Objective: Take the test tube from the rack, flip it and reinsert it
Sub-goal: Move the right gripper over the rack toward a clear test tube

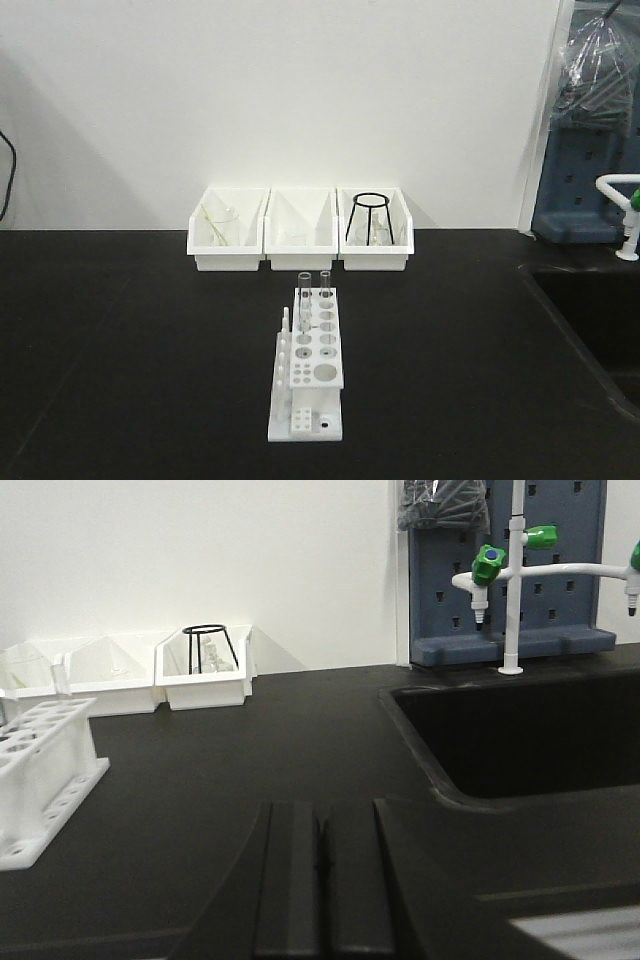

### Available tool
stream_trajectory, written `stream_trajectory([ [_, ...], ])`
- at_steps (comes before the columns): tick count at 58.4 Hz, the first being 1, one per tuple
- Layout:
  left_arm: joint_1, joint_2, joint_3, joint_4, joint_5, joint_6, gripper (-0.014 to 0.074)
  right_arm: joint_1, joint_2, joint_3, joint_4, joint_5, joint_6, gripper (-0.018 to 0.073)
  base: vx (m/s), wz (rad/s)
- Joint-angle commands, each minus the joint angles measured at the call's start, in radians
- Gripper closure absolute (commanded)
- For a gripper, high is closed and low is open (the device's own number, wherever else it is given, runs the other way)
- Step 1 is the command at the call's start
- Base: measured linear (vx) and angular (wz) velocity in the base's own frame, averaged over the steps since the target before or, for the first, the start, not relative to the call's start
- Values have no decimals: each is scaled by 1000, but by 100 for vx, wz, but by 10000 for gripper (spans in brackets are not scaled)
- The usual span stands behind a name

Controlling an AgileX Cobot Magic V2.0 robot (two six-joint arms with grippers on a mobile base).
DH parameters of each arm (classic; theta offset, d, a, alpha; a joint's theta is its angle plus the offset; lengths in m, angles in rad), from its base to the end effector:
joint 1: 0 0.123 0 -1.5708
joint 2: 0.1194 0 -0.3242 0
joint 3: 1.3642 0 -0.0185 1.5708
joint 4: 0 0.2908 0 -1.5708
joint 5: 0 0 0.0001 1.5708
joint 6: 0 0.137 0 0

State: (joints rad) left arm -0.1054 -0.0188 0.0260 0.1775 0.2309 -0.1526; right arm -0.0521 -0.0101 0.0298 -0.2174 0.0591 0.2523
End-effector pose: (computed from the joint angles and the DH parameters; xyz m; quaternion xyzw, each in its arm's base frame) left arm 0.1012 -0.0051 0.1770 0.0344 0.7564 -0.0125 0.6530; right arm 0.1034 -0.0072 0.1977 0.0352 0.7028 -0.0105 0.7105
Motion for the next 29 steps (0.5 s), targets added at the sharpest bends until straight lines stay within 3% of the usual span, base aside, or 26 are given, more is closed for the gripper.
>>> stream_trajectory([
  [1,0,-8,-4,-5,-80,-9,602,-5,-10,3,-4,-68,-9,570,35,-4],
  [29,0,-8,-4,-5,-80,-9,602,-5,-10,3,-4,-68,-9,570,33,-2],
])
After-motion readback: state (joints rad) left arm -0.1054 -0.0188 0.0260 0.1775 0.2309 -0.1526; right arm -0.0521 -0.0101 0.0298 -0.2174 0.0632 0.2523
